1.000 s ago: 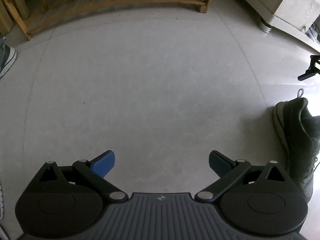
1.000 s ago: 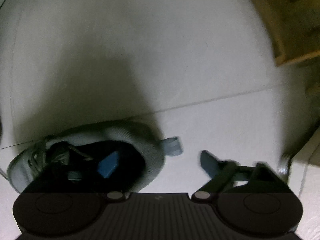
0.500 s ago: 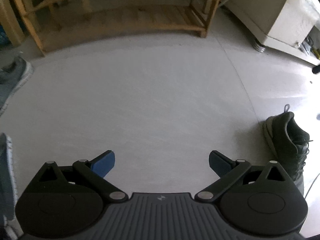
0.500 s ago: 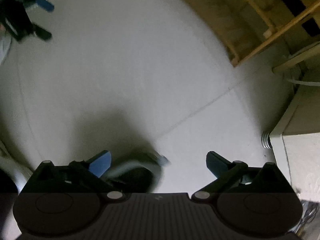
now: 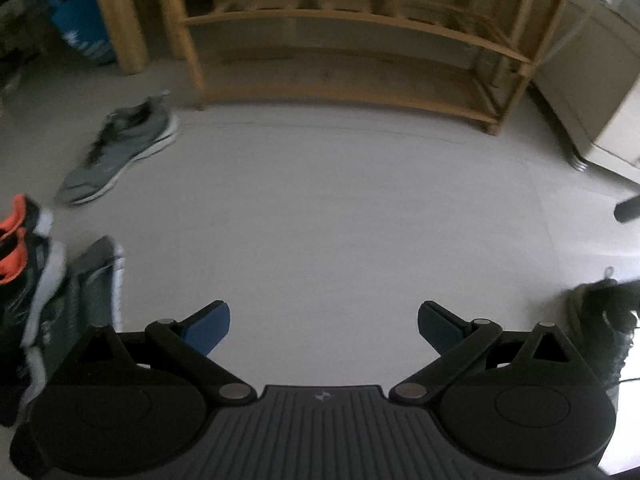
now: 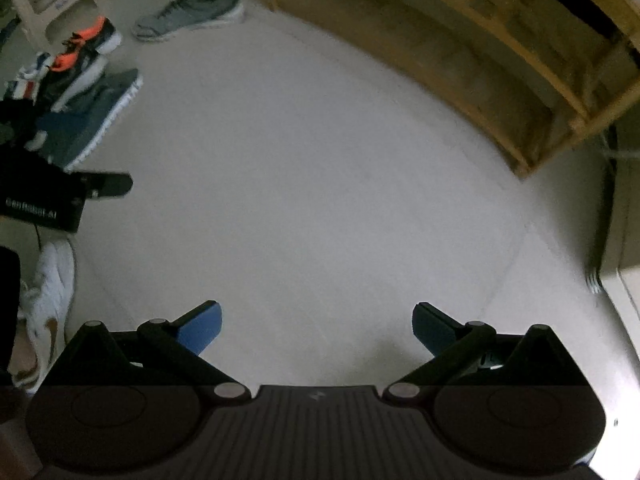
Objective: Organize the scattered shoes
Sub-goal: 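Bring both tools back to the shoe pile, left tool reaching the other grey sneaker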
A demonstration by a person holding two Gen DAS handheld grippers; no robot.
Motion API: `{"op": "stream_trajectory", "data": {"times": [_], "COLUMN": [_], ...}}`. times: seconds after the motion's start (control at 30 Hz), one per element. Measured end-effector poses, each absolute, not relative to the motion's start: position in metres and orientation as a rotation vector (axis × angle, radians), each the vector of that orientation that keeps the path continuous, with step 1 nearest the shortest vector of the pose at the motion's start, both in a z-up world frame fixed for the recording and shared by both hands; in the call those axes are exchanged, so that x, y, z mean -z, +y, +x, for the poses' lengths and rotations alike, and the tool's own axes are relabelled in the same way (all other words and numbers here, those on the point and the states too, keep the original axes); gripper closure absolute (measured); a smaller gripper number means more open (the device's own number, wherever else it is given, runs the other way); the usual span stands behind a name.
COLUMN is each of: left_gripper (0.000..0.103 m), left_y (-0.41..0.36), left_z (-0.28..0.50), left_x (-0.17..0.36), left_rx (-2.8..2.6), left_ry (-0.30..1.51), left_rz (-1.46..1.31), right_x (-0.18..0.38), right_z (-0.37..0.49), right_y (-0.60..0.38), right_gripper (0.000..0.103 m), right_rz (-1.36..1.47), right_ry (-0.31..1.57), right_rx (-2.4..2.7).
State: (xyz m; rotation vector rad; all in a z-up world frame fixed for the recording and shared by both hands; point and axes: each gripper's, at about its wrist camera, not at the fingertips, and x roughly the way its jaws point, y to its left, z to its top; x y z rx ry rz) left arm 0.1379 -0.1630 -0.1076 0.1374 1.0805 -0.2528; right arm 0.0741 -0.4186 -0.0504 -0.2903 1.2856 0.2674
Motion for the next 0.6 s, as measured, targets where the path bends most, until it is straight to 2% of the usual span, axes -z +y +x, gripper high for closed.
{"op": "stream_trajectory", "data": {"times": [0.4, 0.6], "left_gripper": [0.002, 0.002], "left_y": [-0.035, 0.006], "left_z": [0.15, 0.162], "left_x": [0.113, 0.112], "left_rx": [0.011, -0.017], "left_ry": [1.078, 1.043], "left_rz": [0.032, -0.004], "right_x": [0.035, 0.031], "right_z": [0.132, 0.138], "right_y": [-0.26, -0.221], "right_gripper": [0.0, 0.0], "right_rz": [-0.355, -0.361], "right_ry": [1.065, 1.05], "right_rx": [-0.427, -0.483]}}
